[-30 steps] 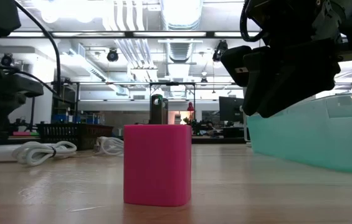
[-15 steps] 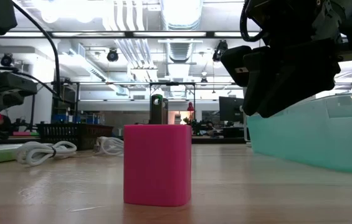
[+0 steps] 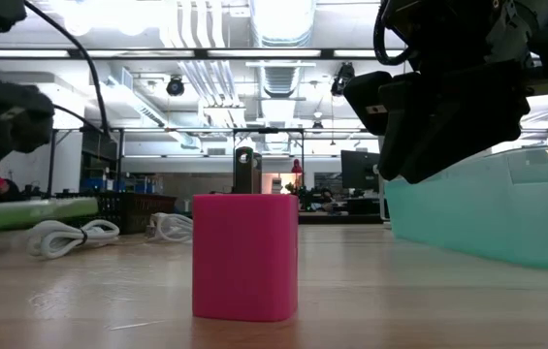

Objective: Pick and place items into bin
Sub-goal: Put the card reader box into the red bin

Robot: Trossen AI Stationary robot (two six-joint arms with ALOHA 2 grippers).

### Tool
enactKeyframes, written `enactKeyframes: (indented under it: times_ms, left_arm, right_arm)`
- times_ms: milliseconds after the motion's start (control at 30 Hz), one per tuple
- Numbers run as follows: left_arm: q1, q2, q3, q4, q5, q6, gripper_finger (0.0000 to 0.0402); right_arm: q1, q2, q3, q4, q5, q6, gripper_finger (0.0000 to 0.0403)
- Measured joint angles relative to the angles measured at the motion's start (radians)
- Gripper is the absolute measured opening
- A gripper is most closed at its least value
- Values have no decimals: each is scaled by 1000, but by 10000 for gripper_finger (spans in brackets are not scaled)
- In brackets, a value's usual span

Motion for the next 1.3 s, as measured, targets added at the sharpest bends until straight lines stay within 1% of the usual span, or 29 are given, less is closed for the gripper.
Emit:
enactKeyframes:
  times_ms: [67,233,333,533,700,833,967,1033,1100,1233,1300]
  left_arm:
    - [0,-20,0,1,-13,24,0]
    - [0,-49,2,70,-127,124,0]
    - [0,-55,4,116,-172,194,0]
    - [0,-56,15,135,-240,301,0]
    - [0,-56,29,135,-303,346,0]
    - [0,-56,61,139,-404,420,0]
    - [0,-56,100,141,-501,541,0]
    - [0,-56,114,139,-549,588,0]
    - [0,-56,128,137,-595,627,0]
    - [0,-56,159,139,-679,736,0]
    - [0,-56,168,151,-724,804,0]
  right_arm:
    - [0,0,0,0,0,0,75]
    - [0,0,0,0,0,0,81]
    - [0,0,0,0,0,0,84]
    - [0,0,0,2,0,0,84]
    - [0,0,0,4,0,13,77]
    - [0,0,0,13,0,14,73]
    - [0,0,13,33,1,5,73]
    - [0,0,22,81,2,-20,75]
    - [0,0,29,169,2,-56,77]
    - [-4,0,30,438,6,-60,73]
    - [-6,0,30,543,35,-49,70]
